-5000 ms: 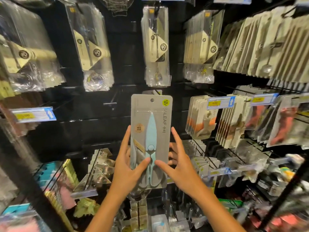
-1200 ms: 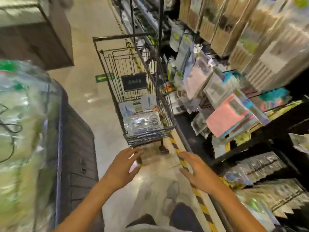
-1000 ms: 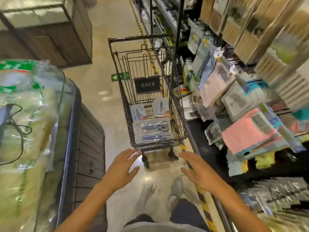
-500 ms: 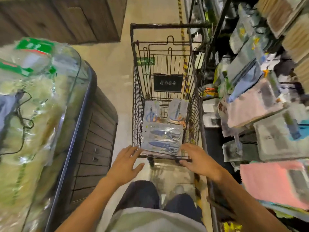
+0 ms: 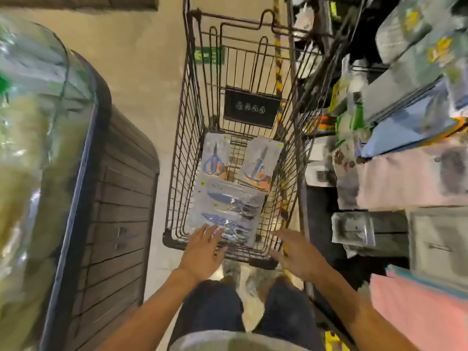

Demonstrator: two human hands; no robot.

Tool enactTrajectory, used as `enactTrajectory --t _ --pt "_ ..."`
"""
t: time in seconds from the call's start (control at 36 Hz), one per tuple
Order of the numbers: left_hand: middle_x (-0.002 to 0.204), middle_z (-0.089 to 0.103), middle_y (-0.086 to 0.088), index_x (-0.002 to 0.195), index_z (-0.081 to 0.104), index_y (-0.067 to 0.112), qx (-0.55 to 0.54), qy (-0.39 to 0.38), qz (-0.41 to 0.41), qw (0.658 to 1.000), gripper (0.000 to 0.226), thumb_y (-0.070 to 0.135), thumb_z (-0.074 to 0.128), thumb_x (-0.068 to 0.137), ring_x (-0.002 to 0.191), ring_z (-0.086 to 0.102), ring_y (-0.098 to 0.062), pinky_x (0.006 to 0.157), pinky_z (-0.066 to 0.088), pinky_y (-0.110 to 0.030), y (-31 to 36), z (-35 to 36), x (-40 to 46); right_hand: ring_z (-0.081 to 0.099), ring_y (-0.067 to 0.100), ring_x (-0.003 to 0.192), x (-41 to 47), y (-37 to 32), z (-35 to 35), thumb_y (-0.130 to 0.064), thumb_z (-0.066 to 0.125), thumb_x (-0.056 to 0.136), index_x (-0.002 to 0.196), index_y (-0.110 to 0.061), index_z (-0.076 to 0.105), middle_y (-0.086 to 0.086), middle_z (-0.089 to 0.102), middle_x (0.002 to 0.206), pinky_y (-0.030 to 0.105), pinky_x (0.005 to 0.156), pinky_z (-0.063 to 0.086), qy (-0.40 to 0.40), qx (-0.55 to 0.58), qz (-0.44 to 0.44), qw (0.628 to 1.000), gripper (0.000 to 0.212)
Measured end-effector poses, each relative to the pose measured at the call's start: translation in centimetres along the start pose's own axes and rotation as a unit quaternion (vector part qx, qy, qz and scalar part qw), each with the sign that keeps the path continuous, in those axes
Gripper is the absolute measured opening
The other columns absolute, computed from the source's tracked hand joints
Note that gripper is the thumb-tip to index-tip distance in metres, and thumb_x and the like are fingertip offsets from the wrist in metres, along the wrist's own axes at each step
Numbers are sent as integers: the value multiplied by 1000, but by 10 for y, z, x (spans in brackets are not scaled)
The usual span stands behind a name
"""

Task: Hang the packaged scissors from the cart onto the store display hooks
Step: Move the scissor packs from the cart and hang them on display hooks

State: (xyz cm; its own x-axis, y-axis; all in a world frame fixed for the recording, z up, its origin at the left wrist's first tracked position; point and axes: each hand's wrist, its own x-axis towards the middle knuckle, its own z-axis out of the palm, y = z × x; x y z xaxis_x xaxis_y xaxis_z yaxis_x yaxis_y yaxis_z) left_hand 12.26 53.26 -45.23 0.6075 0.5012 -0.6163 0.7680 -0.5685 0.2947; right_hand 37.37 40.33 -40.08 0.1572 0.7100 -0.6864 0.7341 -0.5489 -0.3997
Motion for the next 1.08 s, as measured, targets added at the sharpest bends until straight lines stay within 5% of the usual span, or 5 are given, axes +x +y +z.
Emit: enactTrajectory --t 0.08,0.19,0.39,0.64,1.08 --pt "130 69 -9 131 67 17 -17 -31 -20 999 63 53 33 93 123 64 -35 101 49 -52 -6 5 24 33 18 147 33 0 8 -41 56 101 152 -22 39 0 41 157 28 119 23 -10 5 0 1000 58" --pt "162 36 -9 156 38 17 -27 -43 -28 998 87 61 8 87 153 26 -33 125 14 -45 -22 25 54 36 21 145 79 -2 27 -32 56 99 151 -21 41 1 43 155 30 119 25 -32 -11 7 999 55" --pt "143 60 -9 141 59 18 10 -50 -37 998 63 51 30 96 134 54 -36 112 43 -52 -37 69 67 54 18 130 105 -19 24 -34 53 99 152 -27 31 -1 40 152 33 103 47 -44 -85 -2 995 57" --pt "169 17 -2 161 19 23 -48 -96 -44 993 80 57 20 89 157 9 -30 126 11 -43 -33 60 82 39 17 142 103 -29 10 -45 49 101 156 -30 25 -6 32 159 36 112 38 -57 -88 29 994 61" --pt "153 44 -6 149 44 19 -133 -46 1 990 58 40 52 96 145 35 -27 125 22 -37 -37 64 103 53 23 128 160 -79 -16 -45 61 94 149 -31 40 -4 55 142 37 100 48 40 -66 -65 995 61"
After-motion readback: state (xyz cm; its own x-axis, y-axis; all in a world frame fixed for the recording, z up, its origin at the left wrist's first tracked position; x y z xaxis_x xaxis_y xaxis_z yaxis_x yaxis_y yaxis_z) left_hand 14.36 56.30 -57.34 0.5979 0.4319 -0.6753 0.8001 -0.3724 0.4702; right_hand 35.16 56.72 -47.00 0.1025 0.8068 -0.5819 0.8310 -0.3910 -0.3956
